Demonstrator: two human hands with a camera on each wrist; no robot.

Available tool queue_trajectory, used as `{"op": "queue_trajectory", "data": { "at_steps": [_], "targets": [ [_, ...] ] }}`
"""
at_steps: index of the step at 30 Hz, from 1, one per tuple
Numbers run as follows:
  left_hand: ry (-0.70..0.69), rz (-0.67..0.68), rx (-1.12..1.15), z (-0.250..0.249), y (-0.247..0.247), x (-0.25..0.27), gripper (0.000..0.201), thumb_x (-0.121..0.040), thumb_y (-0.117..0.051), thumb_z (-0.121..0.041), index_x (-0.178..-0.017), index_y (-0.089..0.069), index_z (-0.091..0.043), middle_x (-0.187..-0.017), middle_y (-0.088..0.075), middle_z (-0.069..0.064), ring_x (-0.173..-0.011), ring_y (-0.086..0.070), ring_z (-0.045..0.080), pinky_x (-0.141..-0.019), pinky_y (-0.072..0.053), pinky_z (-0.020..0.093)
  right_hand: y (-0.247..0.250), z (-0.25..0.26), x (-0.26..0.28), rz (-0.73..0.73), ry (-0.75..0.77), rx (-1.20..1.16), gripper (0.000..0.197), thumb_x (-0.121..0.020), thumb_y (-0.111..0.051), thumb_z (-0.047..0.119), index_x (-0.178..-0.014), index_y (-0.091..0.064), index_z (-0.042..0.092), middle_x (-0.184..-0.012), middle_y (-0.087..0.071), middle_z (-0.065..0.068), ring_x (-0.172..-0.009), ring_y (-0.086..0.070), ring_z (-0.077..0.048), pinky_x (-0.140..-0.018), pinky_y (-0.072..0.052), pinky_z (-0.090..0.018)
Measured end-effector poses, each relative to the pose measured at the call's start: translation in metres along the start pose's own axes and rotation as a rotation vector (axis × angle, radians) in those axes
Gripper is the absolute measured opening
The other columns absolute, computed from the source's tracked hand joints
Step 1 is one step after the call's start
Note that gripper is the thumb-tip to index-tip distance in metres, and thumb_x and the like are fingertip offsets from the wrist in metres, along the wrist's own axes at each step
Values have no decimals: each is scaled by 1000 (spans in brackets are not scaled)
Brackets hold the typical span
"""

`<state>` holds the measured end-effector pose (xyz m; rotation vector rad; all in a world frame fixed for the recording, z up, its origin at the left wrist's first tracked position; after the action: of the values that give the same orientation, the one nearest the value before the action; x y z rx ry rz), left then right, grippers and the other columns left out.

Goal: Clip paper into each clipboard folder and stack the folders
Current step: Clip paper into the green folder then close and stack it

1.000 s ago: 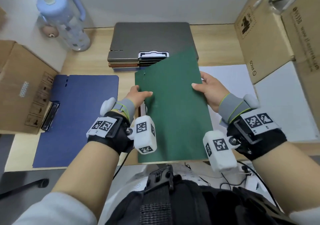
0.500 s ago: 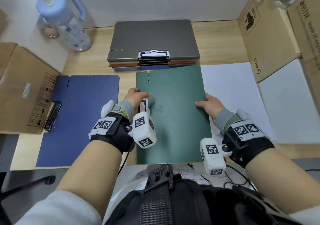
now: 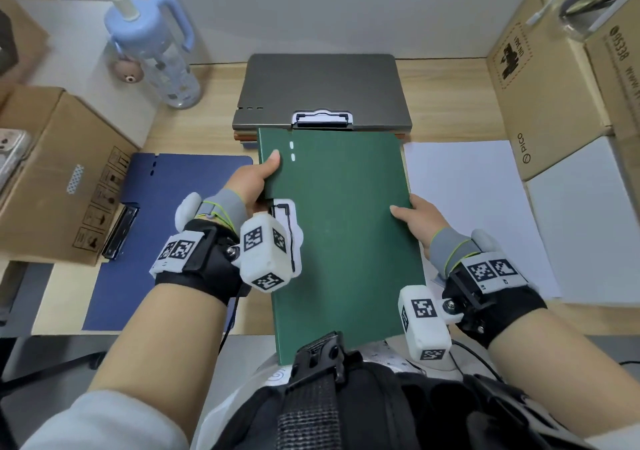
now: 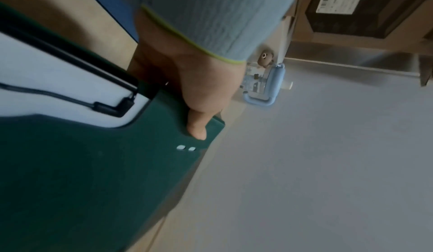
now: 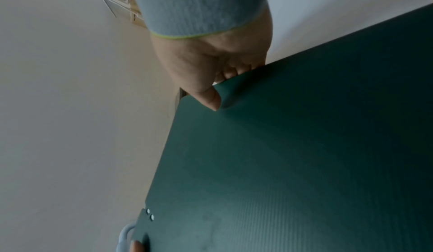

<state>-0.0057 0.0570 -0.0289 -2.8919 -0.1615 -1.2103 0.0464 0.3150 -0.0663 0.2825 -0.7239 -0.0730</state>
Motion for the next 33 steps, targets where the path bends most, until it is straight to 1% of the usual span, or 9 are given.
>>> {"op": "queue_trajectory", "data": {
  "at_steps": [2, 6, 13, 17, 20, 22, 24, 29, 33],
  "targets": [
    [-43, 47, 31, -11, 2, 1, 25, -95, -51, -36, -88, -62, -14, -70, -72, -4, -59, -70, 9, -55, -59, 22, -1, 5, -1, -12, 45, -14, 44, -89, -57, 20, -132, -49, 19, -127, -60, -4, -113, -59, -27, -102, -46, -44],
    [-111, 91, 106, -32, 8, 4, 26, -96, -48, -40, -99, -62, -18, -101, -69, 0, -85, -67, 12, -69, -57, 28, 1, 25, 0, -86, 168, -20, 57, -85, -63, 21, -137, -40, 22, -135, -51, 0, -121, -52, -22, -105, -43, -43],
    [-136, 49, 475, -45, 19, 2, 29, -98, -41, -42, -93, -59, -20, -69, -74, -7, -77, -66, 9, -61, -60, 25, 17, 44, 6, -397, 162, 280, 97, -76, -70, 45, -149, -9, 29, -156, -14, -2, -145, -17, -23, -118, -13, -45],
    [-90, 53, 699, -37, 19, -3, 28, -99, -41, -37, -95, -57, -15, -84, -75, 2, -99, -69, 18, -65, -60, 34, 17, 43, 2, -363, 111, 29, 103, -71, -75, 40, -148, -6, 32, -154, -17, -5, -141, -24, -24, -116, -23, -43],
    [-38, 41, 806, -29, 13, -6, 26, -100, -40, -33, -93, -53, -11, -133, -58, 5, -128, -52, 24, -85, -50, 40, 9, 37, -3, -162, 16, -166, 93, -72, -71, 42, -146, -15, 30, -140, -45, -7, -115, -59, -25, -96, -50, -43],
    [5, 41, 847, -25, 9, -11, 27, -100, -40, -31, -91, -52, -9, -141, -51, 6, -130, -49, 26, -99, -43, 43, 3, 40, 0, -58, -6, -279, 53, -94, -53, 24, -141, -31, 16, -112, -63, -8, -70, -71, -16, -61, -59, -28],
    [47, 37, 880, -22, 7, -16, 27, -100, -40, -29, -89, -51, -7, -142, -50, 7, -131, -48, 27, -104, -38, 43, 0, 44, 0, -61, 8, -367, 37, -100, -39, 11, -137, -36, 6, -90, -65, -8, -47, -66, -8, -46, -55, -21],
    [101, 113, 895, -31, -1, -25, 30, -103, -34, -17, -87, -51, 2, -142, -49, 12, -133, -46, 27, -112, -34, 40, -1, 67, -6, -41, 7, -741, 52, -97, -42, 3, -146, -24, 10, -95, -56, -5, -80, -65, -22, -72, -56, -31],
    [133, 137, 895, -42, -2, -35, 37, -104, -30, -23, -90, -53, 2, -138, -54, 15, -127, -52, 28, -101, -44, 40, -4, 83, -16, -44, -16, -739, 48, -95, -48, 6, -141, -34, 11, -117, -45, -7, -106, -51, -28, -96, -47, -36]
  ]
}}
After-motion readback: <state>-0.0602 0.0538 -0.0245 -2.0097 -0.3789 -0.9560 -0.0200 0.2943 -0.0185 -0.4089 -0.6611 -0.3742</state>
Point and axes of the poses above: each hand's wrist, its own x-axis away from the middle knuckle, its own y-axis out of the back of the hand, z = x × y, the point moved 3 cm from there along -x, towards the middle knuckle
